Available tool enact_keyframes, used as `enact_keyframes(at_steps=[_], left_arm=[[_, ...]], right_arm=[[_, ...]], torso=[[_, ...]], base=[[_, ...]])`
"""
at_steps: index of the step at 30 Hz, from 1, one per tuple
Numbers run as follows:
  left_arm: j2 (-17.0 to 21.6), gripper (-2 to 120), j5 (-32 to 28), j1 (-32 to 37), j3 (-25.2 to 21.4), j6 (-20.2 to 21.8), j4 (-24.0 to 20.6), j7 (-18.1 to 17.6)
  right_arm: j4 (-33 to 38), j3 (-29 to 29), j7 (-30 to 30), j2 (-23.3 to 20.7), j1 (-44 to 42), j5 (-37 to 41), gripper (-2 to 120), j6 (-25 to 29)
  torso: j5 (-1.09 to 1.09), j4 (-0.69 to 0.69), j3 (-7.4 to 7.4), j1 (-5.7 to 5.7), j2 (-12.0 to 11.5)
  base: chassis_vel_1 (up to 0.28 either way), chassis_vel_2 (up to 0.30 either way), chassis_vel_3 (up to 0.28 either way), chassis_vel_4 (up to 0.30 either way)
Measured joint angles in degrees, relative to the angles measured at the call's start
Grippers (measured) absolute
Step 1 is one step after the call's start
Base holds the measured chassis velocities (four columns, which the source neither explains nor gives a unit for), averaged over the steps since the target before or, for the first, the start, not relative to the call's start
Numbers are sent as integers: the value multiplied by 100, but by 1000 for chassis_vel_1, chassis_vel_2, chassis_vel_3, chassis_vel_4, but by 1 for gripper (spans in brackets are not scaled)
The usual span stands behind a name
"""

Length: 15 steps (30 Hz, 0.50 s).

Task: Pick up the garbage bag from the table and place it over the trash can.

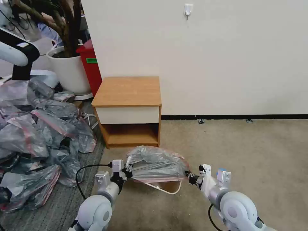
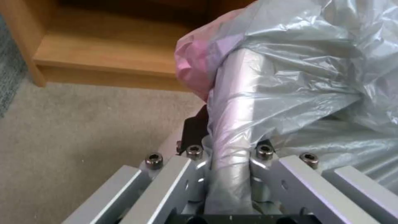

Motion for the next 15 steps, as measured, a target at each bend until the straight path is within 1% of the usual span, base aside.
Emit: enact_keyframes(at_steps=[3, 4, 5, 6, 9, 15], left_arm=[[11, 7, -12, -18, -15, -43, 3, 32], [30, 7, -40, -22, -54, -83, 5, 126], [66, 7, -82, -21, -112, -156, 8, 302], [66, 7, -82, -21, -112, -156, 8, 302], [147, 7, -119, -15, -215, -298, 15, 562], [165, 7, -157, -18, -284, -415, 53, 604]], right_arm=[[2, 15, -57, -15, -16, 0, 0, -27], [3, 30, -93, -34, -17, 0, 0, -44], [2, 35, -113, -63, -14, 7, 0, -59], [2, 35, -113, -63, -14, 7, 0, -59], [-9, 34, -144, -151, -7, 38, 0, -82], [-10, 22, -149, -150, -9, 57, 0, -97]], torso=[[0, 0, 0, 0, 0], [0, 0, 0, 0, 0], [0, 0, 0, 0, 0], [0, 0, 0, 0, 0], [0, 0, 0, 0, 0], [0, 0, 0, 0, 0]], base=[[0, 0, 0, 0], [0, 0, 0, 0], [0, 0, 0, 0], [0, 0, 0, 0], [0, 0, 0, 0], [0, 0, 0, 0]])
